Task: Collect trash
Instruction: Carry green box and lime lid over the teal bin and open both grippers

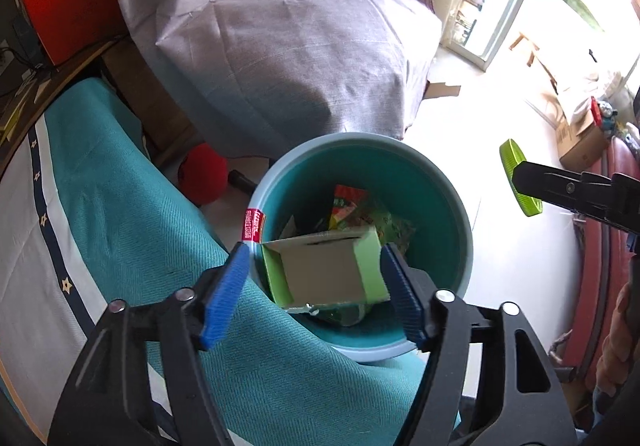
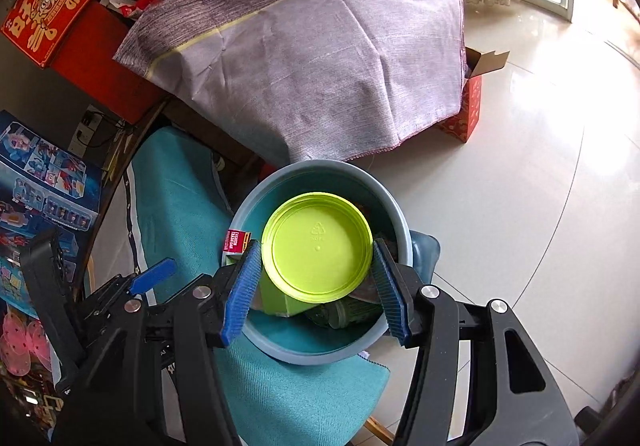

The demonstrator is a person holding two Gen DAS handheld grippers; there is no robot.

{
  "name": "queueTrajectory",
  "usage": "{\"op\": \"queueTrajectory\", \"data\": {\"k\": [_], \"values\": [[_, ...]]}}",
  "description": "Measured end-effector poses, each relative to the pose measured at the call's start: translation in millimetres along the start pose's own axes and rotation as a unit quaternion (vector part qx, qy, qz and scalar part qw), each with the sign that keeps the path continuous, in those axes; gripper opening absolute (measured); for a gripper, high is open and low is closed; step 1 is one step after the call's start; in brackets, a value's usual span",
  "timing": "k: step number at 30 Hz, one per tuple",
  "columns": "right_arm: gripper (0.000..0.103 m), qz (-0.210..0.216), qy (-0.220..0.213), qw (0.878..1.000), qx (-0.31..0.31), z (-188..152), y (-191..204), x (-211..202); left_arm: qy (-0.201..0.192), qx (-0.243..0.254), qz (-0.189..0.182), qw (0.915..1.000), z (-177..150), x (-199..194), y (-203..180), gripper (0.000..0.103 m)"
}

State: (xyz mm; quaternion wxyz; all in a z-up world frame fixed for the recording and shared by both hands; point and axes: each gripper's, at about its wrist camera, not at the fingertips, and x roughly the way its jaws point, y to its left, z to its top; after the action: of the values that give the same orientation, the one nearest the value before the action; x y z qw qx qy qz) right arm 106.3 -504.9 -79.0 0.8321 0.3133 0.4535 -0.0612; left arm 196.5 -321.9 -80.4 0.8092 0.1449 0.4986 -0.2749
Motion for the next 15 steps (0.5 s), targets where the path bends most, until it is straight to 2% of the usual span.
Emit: {"op": "queueTrajectory", "data": {"k": [4, 7, 15], "values": [[0.053, -0.002, 0.011, 1.0, -0.004, -1.6, 3.8, 8.7, -0.001, 0.0, 0.004, 1.0, -1.6, -3.7, 4.3, 0.091], [0.053, -0.005, 0.023, 1.0, -0.009, -3.3, 8.1, 16.3, 0.001, -0.002, 0.005, 1.0, -5.1, -6.8, 7.3, 0.095], [0.054, -0.014, 0.044, 0.999, -0.028, -8.1, 21.8, 29.2, 0.012, -0.017, -0.01, 0.9997, -15.5, -9.9, 14.3, 0.098]]}}
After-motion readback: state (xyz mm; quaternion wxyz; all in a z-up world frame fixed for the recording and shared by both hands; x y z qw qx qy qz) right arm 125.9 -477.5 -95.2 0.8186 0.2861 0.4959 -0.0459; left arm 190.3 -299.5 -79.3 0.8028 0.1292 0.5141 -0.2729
